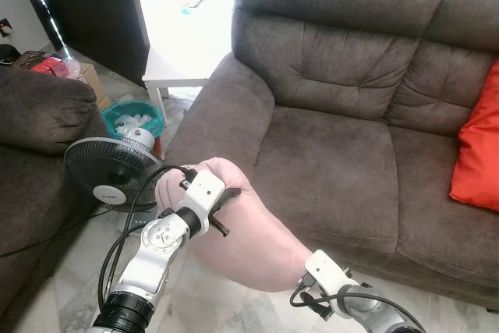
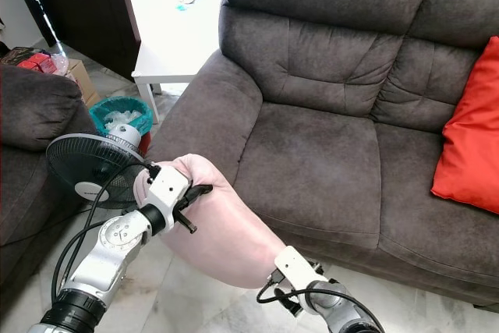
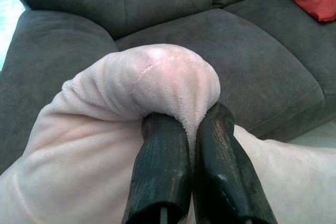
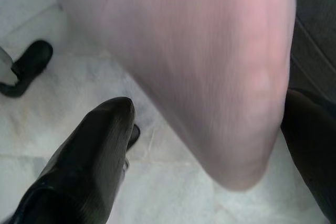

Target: Move the pillow to the sofa from floor

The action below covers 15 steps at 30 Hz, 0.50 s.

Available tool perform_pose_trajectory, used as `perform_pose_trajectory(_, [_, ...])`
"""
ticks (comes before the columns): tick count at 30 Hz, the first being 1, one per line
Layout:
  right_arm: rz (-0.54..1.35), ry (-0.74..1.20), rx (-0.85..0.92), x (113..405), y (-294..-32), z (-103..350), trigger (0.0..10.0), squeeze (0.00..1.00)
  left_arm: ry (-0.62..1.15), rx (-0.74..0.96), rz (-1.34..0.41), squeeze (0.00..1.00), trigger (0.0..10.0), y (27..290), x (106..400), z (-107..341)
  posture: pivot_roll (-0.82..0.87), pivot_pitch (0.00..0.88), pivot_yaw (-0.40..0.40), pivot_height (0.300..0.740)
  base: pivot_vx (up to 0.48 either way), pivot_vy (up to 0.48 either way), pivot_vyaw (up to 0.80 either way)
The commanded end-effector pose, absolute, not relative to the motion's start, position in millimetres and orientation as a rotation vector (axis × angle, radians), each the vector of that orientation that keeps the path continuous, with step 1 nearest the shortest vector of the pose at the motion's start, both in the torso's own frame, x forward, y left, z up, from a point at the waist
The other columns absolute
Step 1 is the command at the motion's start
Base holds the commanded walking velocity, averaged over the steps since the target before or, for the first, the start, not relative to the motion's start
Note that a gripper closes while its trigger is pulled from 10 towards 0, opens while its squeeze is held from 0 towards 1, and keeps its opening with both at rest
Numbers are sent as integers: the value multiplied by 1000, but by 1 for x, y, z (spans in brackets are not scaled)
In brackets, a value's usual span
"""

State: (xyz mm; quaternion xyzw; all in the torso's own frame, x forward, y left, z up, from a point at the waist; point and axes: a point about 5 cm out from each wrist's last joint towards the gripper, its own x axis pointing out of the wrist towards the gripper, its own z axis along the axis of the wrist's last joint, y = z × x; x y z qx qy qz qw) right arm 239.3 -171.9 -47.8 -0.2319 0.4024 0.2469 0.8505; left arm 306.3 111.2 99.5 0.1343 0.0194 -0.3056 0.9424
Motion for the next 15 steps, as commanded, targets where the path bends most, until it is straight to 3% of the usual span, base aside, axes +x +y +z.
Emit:
perform_pose_trajectory(1, [508, 846, -471, 240, -173, -48, 10000, 0, -67, 277, -635, 0, 10000, 103, 313, 121, 102, 51, -54, 740, 0, 0, 0])
perform_pose_trajectory(3, [503, 845, -468, 240, -173, -48, 10000, 0, -67, 277, -638, 0, 10000, 102, 313, 121, 104, 50, -53, 740, 0, 0, 0])
perform_pose_trajectory(5, [503, 844, -469, 240, -173, -48, 5686, 0, -67, 277, -639, 0, 10000, 102, 314, 121, 104, 49, -53, 740, 0, 0, 0])
perform_pose_trajectory(7, [508, 842, -469, 239, -173, -48, 0, 0, -68, 277, -638, 0, 10000, 102, 314, 121, 106, 48, -53, 740, 0, 0, 0])
perform_pose_trajectory(15, [515, 837, -471, 239, -173, -48, 0, 0, -69, 277, -639, 0, 10000, 102, 314, 121, 105, 45, -53, 740, 0, 0, 0])
